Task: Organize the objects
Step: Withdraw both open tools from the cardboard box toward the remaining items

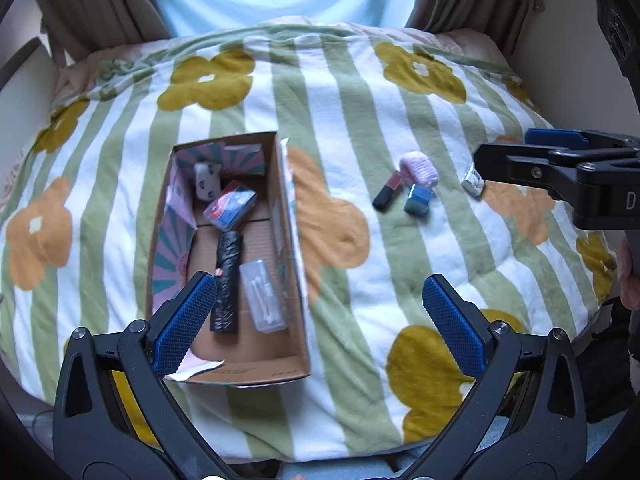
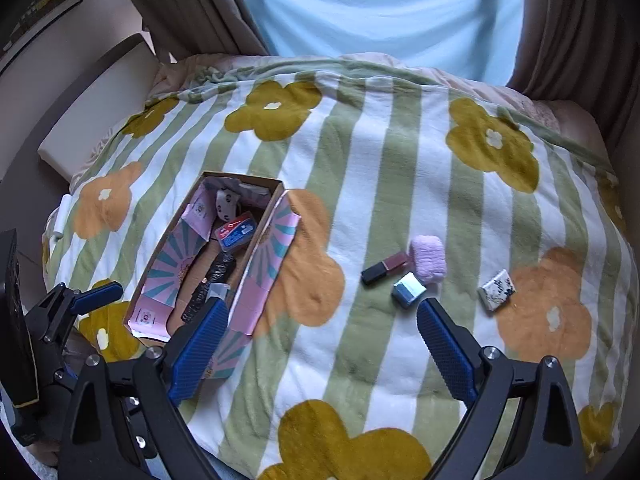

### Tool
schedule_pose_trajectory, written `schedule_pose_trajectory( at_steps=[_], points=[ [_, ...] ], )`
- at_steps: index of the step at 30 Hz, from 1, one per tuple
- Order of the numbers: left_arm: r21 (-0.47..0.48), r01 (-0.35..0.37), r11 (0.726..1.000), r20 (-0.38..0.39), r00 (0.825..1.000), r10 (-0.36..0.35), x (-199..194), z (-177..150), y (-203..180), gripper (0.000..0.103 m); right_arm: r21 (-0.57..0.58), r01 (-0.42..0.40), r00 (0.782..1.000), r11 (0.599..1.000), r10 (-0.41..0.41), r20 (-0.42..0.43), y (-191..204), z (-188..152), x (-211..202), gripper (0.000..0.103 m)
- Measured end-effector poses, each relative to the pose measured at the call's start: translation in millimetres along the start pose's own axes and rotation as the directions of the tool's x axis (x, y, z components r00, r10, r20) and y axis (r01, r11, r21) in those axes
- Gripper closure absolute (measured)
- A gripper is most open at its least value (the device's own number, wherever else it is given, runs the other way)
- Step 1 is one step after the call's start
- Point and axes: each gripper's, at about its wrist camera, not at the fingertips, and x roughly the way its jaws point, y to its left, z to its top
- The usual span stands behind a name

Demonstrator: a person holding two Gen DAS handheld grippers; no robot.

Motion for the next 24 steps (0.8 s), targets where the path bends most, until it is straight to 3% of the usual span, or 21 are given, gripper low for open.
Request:
schedule_pose_trajectory(
  at_steps=[9, 18, 24],
  points=[
    [0.075, 0.008, 0.997, 0.044, 0.999, -0.011, -6.5, 12.3, -60.1, 0.000, 0.020, 0.116, 0.993, 0.993, -0.117, 0.027, -59.3, -19.0, -26.9, 0.009],
    [0.117, 0.033, 0.993, 0.054, 0.998, -0.039, 0.7, 21.9, -101.2, 0.000, 0.045, 0.094, 0.995, 0.995, -0.095, 0.035, -103.6, -22.2, -30.3, 0.009],
    [0.110, 0.043, 0.993, 0.042, 0.998, -0.048, 20.5, 28.0, -121.8, 0.000, 0.003, 0.059, 0.998, 0.998, -0.059, 0.016, -127.7, -14.9, -14.9, 0.009]
  ],
)
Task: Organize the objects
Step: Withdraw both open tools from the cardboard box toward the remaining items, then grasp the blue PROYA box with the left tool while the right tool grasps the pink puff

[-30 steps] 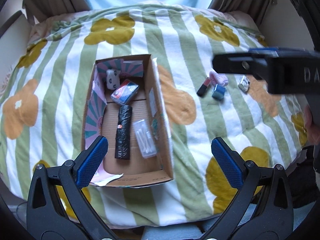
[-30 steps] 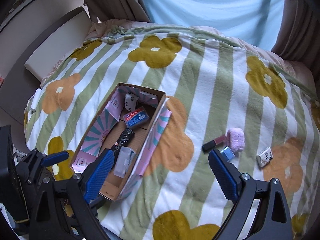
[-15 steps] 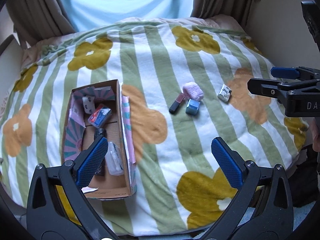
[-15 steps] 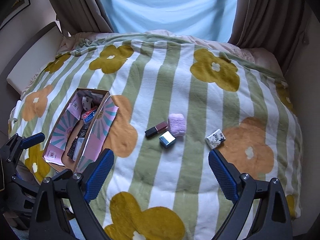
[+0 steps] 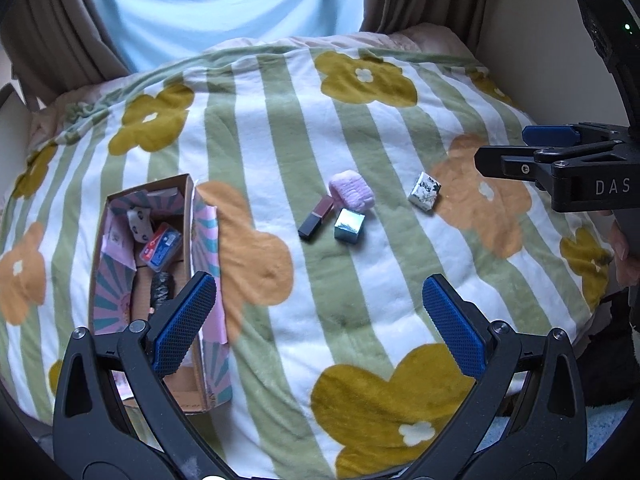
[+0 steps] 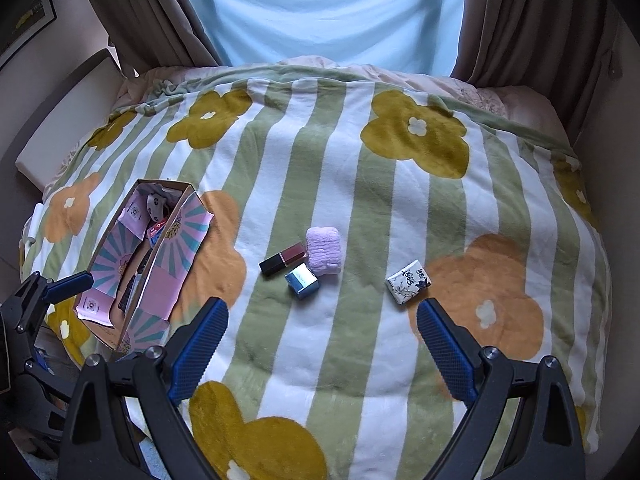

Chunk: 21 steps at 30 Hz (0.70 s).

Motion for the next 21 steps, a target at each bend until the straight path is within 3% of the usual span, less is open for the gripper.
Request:
schedule_pose_trajectory(
  at_steps=[5, 12, 21],
  points=[
    [0.003, 0.015, 1.000, -0.029, 0.999, -0.014, 44.8, 8.5, -13.9, 0.000, -0.047, -0.031, 0.999, 0.998, 0.029, -0.032, -21.0, 12.9, 38.1, 0.009],
    [0.014, 0.044, 0.999, -0.045, 0.998, -0.044, 124.8, 20.4, -25.2, 0.000, -0.094, -0.069, 0.995, 0.993, 0.061, -0.081, -38.8, 27.5, 121.3, 0.009],
    [0.060, 0.084, 0.995, -0.062, 0.995, -0.081, 229.7, 20.2, -30.8, 0.004, -0.139, -0.141, 0.981, 0.980, 0.119, -0.152, -40.4, 33.3, 224.1, 0.009]
  ],
)
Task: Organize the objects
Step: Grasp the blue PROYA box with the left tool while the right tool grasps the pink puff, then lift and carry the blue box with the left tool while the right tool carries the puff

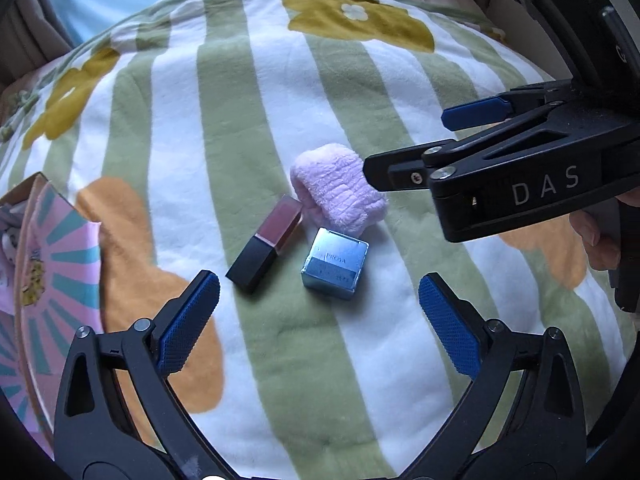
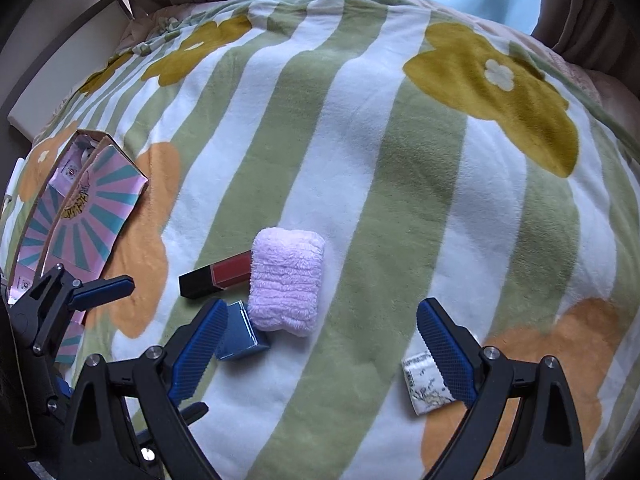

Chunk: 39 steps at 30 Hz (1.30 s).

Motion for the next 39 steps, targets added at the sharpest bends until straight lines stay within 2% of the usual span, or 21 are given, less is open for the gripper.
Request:
schedule_pose_trajectory(
  at_steps=[3, 5, 6, 8, 13, 15, 16, 18, 20, 22, 32, 39],
  points=[
    [0.021, 0.016, 1.000, 0.004, 1.000, -0.017, 20.4, -1.5, 0.0, 0.006, -0.021, -0.030, 0.999, 0.999, 0.030, -0.017, 0.0, 2.9, 21.5, 0.009],
    [0.034, 0.032, 0.999, -0.002, 0.999, -0.032, 31.1, -2.8, -1.3, 0.016, -0.031, -0.048, 0.999, 0.998, 0.047, -0.028, 0.1, 4.1, 31.9, 0.009],
    [0.043, 0.042, 0.998, -0.010, 0.999, -0.041, 37.0, -3.7, -2.3, 0.018, -0.035, -0.057, 0.998, 0.998, 0.056, -0.033, 0.0, 4.7, 36.5, 0.010],
    [0.069, 0.050, 0.996, -0.016, 0.999, -0.049, 45.2, -5.1, -5.0, 0.025, -0.044, -0.069, 0.997, 0.997, 0.067, -0.042, -0.2, 4.8, 43.5, 0.015],
    [0.129, 0.052, 0.990, -0.030, 0.998, -0.048, 59.3, -6.2, -13.8, 0.033, -0.057, -0.108, 0.993, 0.992, 0.105, -0.061, -0.1, 2.9, 54.4, 0.027],
    [0.134, 0.062, 0.989, -0.040, 0.998, -0.057, 63.8, -5.1, -15.1, 0.044, -0.068, -0.113, 0.992, 0.991, 0.108, -0.066, 0.9, 1.7, 56.4, 0.034],
    [0.139, 0.063, 0.988, -0.048, 0.997, -0.057, 66.1, -4.4, -16.1, 0.056, -0.069, -0.117, 0.991, 0.991, 0.113, -0.067, 0.8, 1.2, 56.7, 0.039],
    [0.158, 0.052, 0.986, -0.048, 0.998, -0.045, 67.4, -2.3, -17.8, 0.063, -0.066, -0.120, 0.991, 0.991, 0.115, -0.071, -1.5, 0.4, 57.2, 0.047],
    [0.160, 0.056, 0.986, -0.054, 0.997, -0.048, 67.0, -0.4, -17.4, 0.064, -0.047, -0.145, 0.987, 0.988, 0.142, -0.072, -6.0, -0.7, 56.3, 0.056],
    [0.158, 0.061, 0.986, -0.054, 0.997, -0.053, 65.5, 0.5, -16.4, 0.064, -0.038, -0.165, 0.984, 0.986, 0.162, -0.072, -8.4, -1.8, 54.1, 0.061],
    [0.185, 0.078, 0.980, -0.035, 0.997, -0.073, 45.7, 6.5, -11.6, 0.064, -0.037, -0.159, 0.987, 0.987, 0.158, -0.041, -16.1, -8.5, 29.0, 0.062],
    [0.172, 0.073, 0.982, -0.001, 0.997, -0.074, 7.4, 15.4, -3.5, 0.064, -0.032, -0.145, 0.989, 0.989, 0.145, 0.000, -21.2, -7.2, -10.3, 0.062]
  ],
)
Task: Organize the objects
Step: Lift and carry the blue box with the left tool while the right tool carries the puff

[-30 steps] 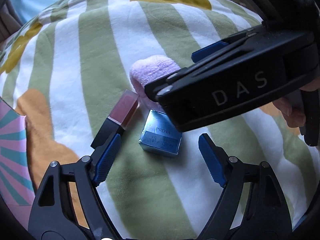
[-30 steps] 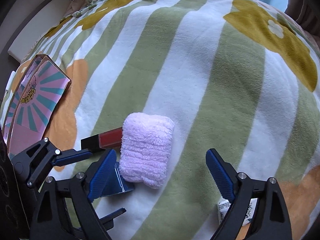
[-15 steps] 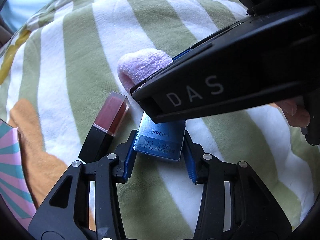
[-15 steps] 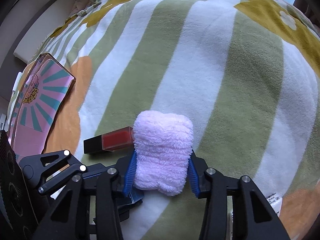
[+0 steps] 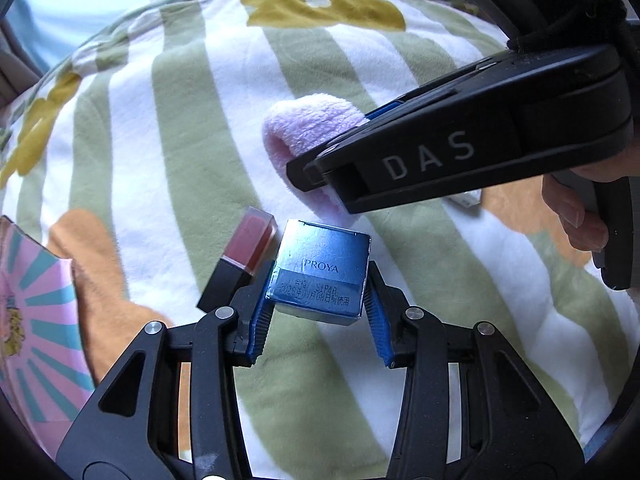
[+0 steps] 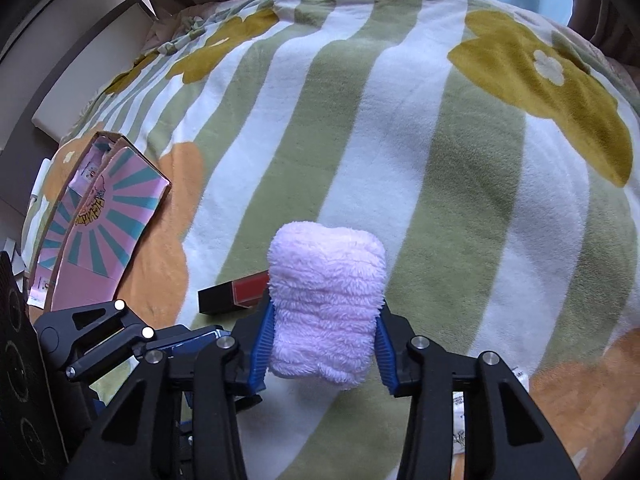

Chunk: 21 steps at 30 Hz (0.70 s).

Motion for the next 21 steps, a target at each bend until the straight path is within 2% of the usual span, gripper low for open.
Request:
schedule_pose_trajectory(
  at_steps=[5, 7, 10, 16, 21],
  points=[
    [-0.025, -0.012, 1.000, 0.033, 0.999, 0.012, -42.2, 5.1, 5.8, 0.064, 0.002, 0.025, 0.999, 1.000, -0.025, 0.039, 11.6, -0.7, -41.3, 0.062],
    [-0.041, -0.005, 0.999, 0.043, 0.999, 0.007, -61.9, 4.3, 4.0, 0.064, 0.005, 0.040, 0.998, 0.999, -0.041, 0.052, 37.1, 14.7, -45.3, 0.062],
    [-0.081, -0.008, 0.997, 0.057, 0.998, 0.012, -89.5, 3.5, 14.5, 0.064, 0.015, 0.063, 0.996, 0.998, -0.064, 0.069, 51.8, 12.4, -74.3, 0.062],
    [-0.146, -0.028, 0.989, 0.082, 0.996, 0.041, -152.6, -0.6, 22.3, 0.064, 0.056, 0.130, 0.987, 0.990, -0.135, 0.088, 80.4, -9.7, -124.2, 0.062],
    [-0.203, -0.038, 0.978, 0.095, 0.994, 0.059, -198.6, -10.1, 27.9, 0.064, 0.137, 0.160, 0.981, 0.978, -0.173, 0.085, 105.9, -37.8, -158.8, 0.062]
  ],
)
